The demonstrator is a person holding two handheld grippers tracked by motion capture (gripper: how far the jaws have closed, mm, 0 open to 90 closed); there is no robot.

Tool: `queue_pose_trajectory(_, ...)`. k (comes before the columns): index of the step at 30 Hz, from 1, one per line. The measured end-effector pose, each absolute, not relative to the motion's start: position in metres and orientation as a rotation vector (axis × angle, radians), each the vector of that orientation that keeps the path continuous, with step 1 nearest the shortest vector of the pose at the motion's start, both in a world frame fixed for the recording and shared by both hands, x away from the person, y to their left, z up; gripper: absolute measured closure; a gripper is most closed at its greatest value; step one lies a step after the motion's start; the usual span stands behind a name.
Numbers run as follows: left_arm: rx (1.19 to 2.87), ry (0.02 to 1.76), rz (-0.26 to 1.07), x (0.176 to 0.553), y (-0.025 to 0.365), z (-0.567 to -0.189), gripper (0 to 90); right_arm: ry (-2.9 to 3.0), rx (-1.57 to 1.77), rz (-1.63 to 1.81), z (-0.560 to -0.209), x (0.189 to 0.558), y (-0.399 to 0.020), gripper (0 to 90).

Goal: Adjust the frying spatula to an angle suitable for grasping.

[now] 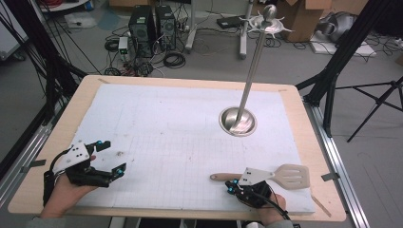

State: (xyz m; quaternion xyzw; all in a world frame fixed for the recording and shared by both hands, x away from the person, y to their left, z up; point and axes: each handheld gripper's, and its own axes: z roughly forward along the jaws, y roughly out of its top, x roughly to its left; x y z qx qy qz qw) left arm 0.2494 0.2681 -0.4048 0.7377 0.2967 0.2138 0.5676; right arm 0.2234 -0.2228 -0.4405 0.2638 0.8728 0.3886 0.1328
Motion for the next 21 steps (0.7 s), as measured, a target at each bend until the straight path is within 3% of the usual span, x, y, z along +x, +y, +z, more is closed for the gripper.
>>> queue_pose_trajectory(21,1.731,0.726,0.518,0.241,0.279,-0.406,2.4,2.436,0.907,1.012,-0.443,0.268,-0.193,90.0)
